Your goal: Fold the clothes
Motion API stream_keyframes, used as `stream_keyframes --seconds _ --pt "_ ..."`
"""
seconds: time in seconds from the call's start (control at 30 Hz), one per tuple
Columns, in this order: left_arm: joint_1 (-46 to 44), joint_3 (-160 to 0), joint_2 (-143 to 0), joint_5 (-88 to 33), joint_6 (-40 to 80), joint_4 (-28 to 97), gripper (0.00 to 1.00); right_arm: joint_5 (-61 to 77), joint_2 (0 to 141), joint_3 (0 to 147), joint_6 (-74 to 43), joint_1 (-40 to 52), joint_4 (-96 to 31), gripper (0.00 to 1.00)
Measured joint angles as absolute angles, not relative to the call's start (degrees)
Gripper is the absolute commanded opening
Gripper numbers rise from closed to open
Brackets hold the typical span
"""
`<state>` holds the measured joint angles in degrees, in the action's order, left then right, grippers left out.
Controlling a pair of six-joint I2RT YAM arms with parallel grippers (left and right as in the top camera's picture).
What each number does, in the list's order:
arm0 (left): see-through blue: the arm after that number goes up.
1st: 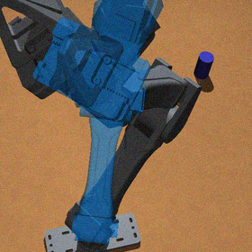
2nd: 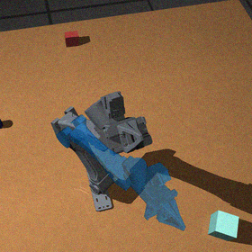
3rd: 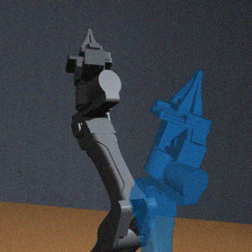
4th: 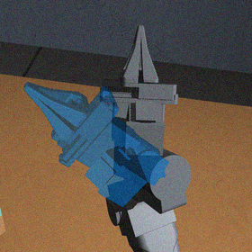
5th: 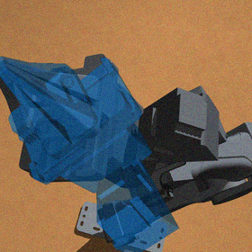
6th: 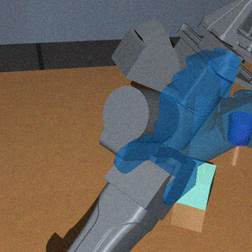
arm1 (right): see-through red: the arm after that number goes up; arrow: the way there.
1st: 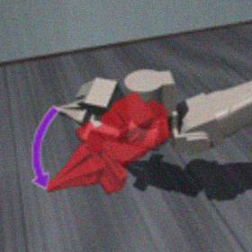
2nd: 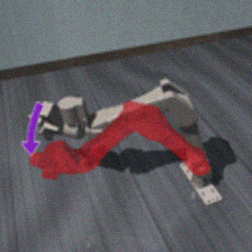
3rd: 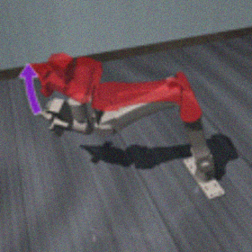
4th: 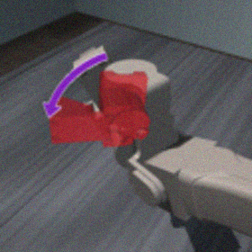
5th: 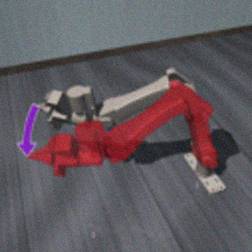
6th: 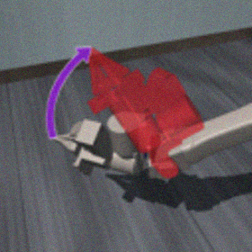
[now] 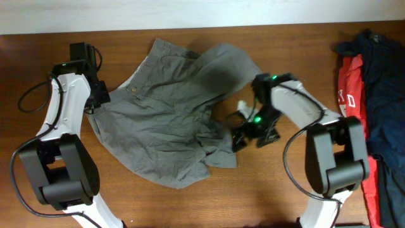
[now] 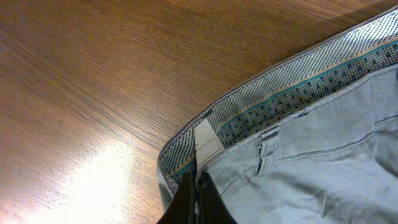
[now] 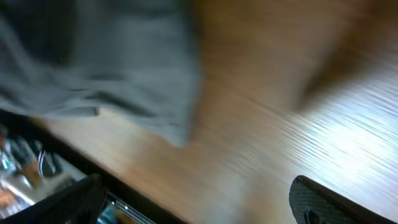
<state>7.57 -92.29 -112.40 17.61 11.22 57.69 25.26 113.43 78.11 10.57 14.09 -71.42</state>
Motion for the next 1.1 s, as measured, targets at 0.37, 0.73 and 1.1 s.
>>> stream_keyframes --seconds 0.37,0.73,1.1 --pt "7.53 -92.29 -112.4 17.41 11.66 58.11 0.0 24.47 113.45 76.88 5.85 22.06 -58.39 0.99" --pt "7.53 -92.29 -112.4 17.41 11.66 58.13 0.0 21.71 113.45 76.69 5.13 23.83 -58.48 0.04" --pt "7.53 -92.29 -112.4 17.61 11.64 58.46 0.0 1.41 112.07 89.97 -2.11 19.59 -73.69 0.04"
